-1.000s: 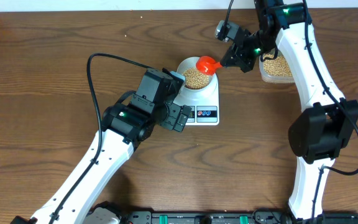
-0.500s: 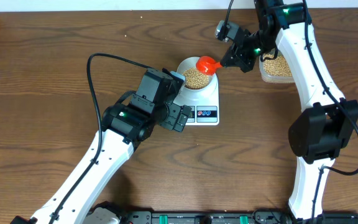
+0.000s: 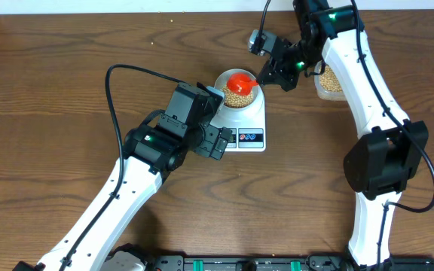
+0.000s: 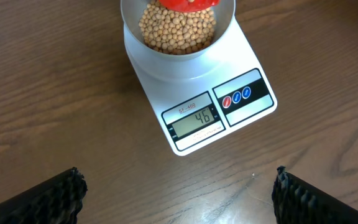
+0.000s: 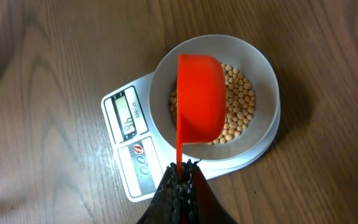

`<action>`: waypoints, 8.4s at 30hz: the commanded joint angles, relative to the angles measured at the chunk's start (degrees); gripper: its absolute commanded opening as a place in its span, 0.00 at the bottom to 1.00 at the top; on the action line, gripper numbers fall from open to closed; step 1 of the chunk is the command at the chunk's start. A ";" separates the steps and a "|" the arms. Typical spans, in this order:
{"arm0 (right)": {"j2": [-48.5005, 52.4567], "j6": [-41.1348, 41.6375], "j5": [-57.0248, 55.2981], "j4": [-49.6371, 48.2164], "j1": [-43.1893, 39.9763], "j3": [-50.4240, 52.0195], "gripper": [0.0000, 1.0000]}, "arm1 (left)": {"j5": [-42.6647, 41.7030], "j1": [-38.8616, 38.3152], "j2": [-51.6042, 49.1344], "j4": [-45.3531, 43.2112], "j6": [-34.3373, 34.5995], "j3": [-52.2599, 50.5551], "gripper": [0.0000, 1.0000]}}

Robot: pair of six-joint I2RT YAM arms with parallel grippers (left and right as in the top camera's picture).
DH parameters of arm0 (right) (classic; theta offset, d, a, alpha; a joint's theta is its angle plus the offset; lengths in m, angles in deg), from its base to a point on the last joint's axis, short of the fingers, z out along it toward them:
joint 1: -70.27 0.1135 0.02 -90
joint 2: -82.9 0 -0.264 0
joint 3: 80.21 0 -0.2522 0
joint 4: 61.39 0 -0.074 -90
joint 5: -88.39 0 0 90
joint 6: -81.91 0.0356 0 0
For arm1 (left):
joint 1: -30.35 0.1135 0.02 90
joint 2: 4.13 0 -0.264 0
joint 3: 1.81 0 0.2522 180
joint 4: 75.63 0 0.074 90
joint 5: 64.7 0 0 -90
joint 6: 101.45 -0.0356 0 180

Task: Scoop item into bowl and weigh 50g on scale
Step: 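Lift the red scoop up and away from the bowl with the right gripper, then carry the red scoop right with the right gripper over the soybean tub, then lower the scoop into the tub and drag it through the soybeans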

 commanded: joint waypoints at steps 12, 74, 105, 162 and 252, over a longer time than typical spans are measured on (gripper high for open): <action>-1.88 0.35 0.76 -0.96 -0.07 -1.31 0.01 | 0.72 0.20 -0.44 0.07 0.11 -0.02 0.98; -17.68 24.22 -12.90 -4.57 -10.80 -1.31 0.01 | 0.72 0.20 -0.44 0.07 0.11 -0.02 0.98; -17.73 27.36 -11.63 4.90 -31.76 -0.94 0.01 | 0.72 0.20 -0.44 0.07 0.11 -0.02 0.98; -5.81 27.32 -10.75 2.29 -32.74 0.07 0.01 | 0.72 0.20 -0.44 0.07 0.11 -0.02 0.98; -3.17 24.72 3.04 -6.62 -31.76 11.08 0.01 | 0.72 0.20 -0.44 0.07 0.11 -0.02 0.98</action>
